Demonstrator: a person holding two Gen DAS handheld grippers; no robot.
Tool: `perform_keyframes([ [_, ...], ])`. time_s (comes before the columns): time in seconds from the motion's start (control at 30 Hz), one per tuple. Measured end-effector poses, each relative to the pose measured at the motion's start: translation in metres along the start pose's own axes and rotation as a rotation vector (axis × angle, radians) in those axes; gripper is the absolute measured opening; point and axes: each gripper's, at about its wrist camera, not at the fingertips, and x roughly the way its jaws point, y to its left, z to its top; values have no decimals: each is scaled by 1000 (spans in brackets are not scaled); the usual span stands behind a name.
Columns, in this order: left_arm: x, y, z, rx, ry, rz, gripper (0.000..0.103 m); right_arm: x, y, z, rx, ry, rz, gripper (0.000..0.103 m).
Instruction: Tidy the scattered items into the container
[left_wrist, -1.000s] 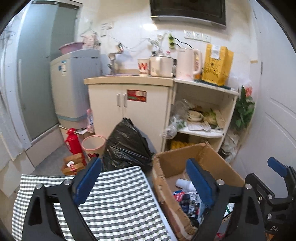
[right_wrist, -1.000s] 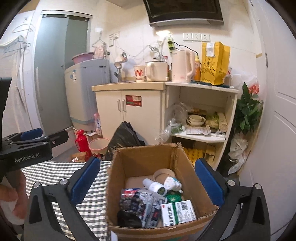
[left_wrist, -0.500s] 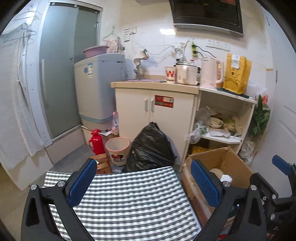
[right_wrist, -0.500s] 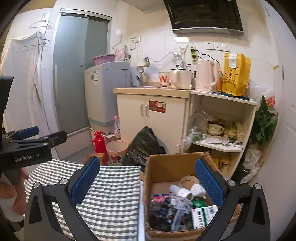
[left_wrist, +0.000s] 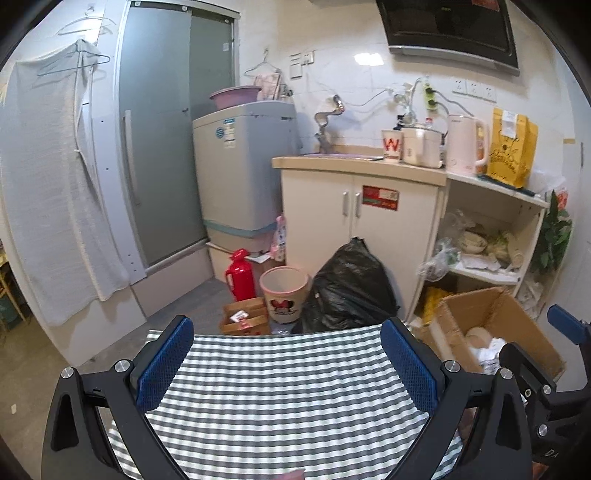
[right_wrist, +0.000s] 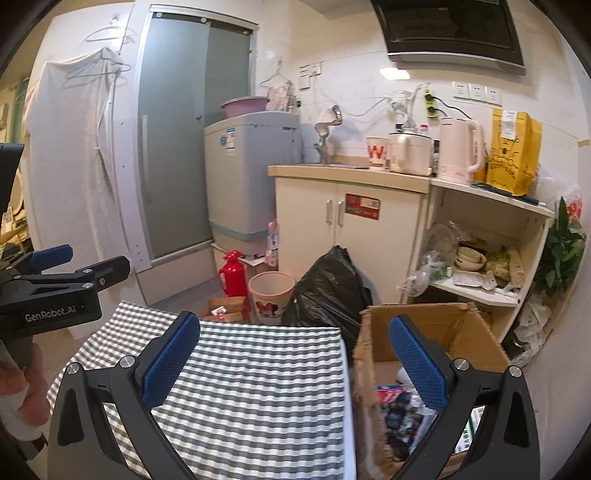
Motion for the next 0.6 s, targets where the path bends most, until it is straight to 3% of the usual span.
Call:
perform_keyframes([
  [0.6, 12, 56, -15, -78, 33, 5, 103, 23, 55, -5, -45, 49, 58, 103],
])
